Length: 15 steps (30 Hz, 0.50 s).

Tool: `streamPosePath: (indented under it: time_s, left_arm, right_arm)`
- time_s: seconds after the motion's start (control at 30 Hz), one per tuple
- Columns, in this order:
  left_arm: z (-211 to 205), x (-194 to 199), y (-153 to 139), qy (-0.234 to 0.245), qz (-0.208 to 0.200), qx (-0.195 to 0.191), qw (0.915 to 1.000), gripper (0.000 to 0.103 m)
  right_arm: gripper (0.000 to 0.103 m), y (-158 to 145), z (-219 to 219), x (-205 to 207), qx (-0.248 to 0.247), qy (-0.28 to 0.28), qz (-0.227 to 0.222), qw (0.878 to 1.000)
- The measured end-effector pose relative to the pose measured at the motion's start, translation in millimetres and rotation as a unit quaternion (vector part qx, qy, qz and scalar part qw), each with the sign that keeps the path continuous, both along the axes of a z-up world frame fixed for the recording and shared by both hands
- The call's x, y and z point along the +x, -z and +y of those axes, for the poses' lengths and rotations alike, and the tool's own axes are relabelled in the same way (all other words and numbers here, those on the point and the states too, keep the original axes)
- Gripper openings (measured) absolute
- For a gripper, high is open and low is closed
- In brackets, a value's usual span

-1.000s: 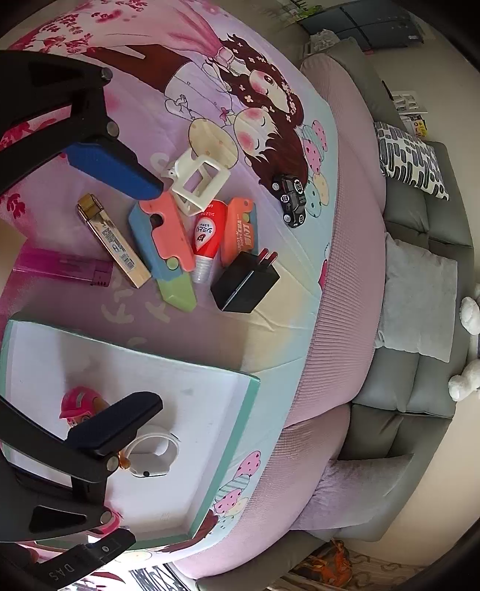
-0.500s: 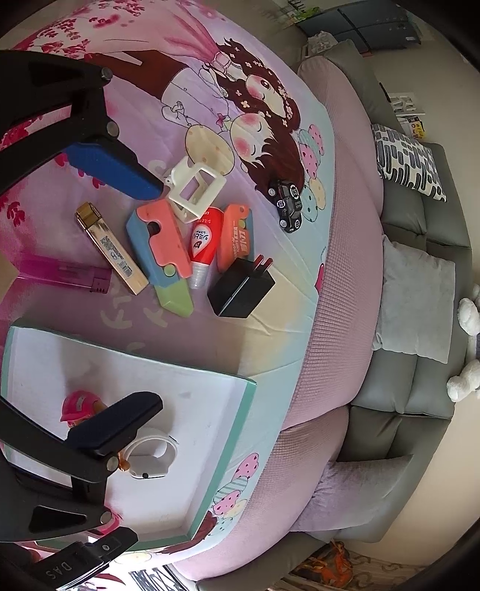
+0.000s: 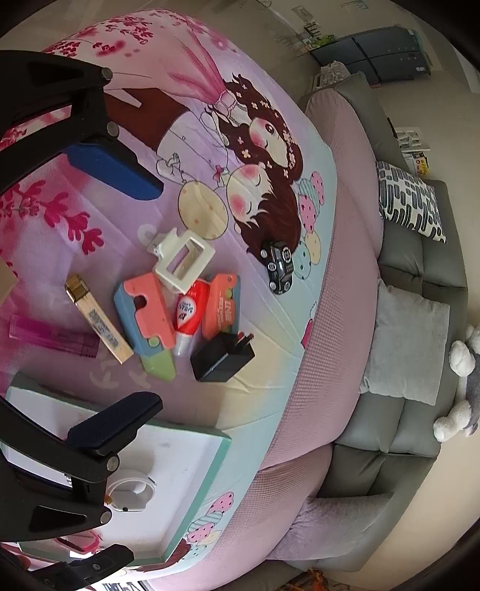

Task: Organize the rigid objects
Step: 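Withdraw both open tools from the tray toward the remaining pile, then move right tool to the gold rectangular box and close on it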

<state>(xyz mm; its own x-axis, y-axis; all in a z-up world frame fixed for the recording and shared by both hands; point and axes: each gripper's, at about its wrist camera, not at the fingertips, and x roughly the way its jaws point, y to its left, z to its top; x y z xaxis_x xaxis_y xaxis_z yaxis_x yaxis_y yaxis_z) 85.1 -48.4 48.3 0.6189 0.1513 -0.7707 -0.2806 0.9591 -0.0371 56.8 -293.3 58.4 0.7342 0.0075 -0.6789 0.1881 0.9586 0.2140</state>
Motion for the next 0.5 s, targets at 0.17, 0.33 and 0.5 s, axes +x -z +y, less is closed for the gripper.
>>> streamPosePath:
  time_s: [0.17, 0.33, 0.5]
  left_arm:
    - [31.2, -5.9, -6.7, -0.033, -0.006, 0.007, 0.9994, 0.103]
    - [60.3, -10.4, -7.6, -0.05, 0.002, 0.015, 0.9986, 0.103]
    - [87.2, -11.9, 1.5, -0.06, 0.017, -0.003, 0.9981, 0.103]
  right_arm:
    - [0.103, -1.9, 35.9, 6.2, 0.019, -0.056, -0.012, 0.998]
    - [0.103, 2.6, 66.3, 10.9, 0.04, -0.103, -0.01, 0.994]
    - [0.103, 11.3, 86.2, 14.3, 0.015, -0.116, 0.007, 0.993]
